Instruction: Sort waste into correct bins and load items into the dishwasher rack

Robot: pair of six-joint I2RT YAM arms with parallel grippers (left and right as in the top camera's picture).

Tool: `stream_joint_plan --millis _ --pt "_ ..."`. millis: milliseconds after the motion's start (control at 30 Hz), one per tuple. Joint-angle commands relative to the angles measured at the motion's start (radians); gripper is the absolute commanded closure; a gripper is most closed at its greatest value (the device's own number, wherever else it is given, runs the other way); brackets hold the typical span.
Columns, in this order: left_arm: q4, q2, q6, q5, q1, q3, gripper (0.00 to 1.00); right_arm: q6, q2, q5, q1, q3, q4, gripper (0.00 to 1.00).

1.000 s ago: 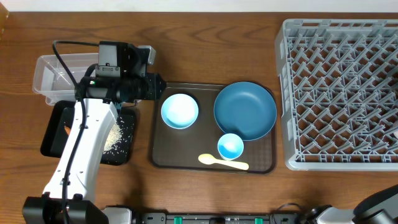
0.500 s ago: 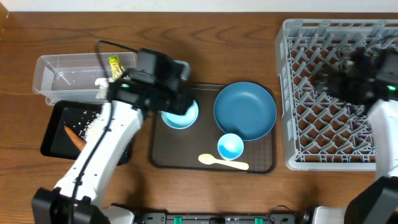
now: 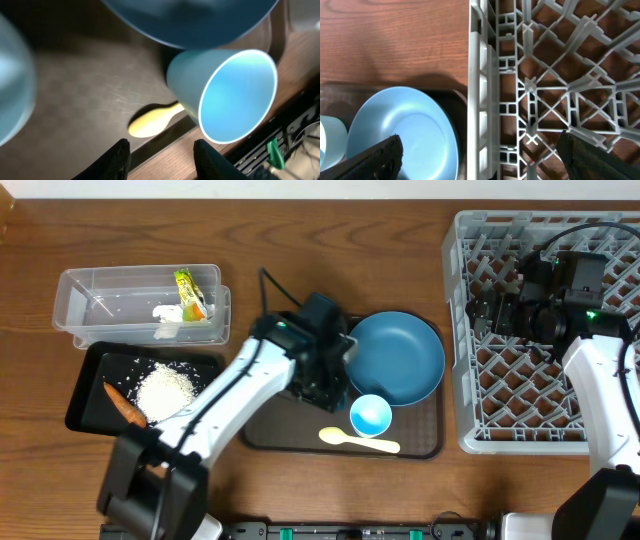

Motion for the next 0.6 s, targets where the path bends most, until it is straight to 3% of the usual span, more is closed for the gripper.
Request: stream_joint_plan --millis 0,500,567 --pt "-0.003 0.026 -0.009 -0.001 -0.042 -0.009 0.55 -0.019 -0.017 0.006 0.009 0.011 -0.003 0.01" --pt "0.066 0.094 -0.046 -0.013 -0.103 -0.011 0.51 -0.019 -0.017 0.006 0.007 0.011 -0.017 0.01" --pt "0.077 0.111 -0.062 -0.013 -0.103 -0.011 0.59 -0.019 -0.017 0.006 0.007 0.011 -0.021 0.01"
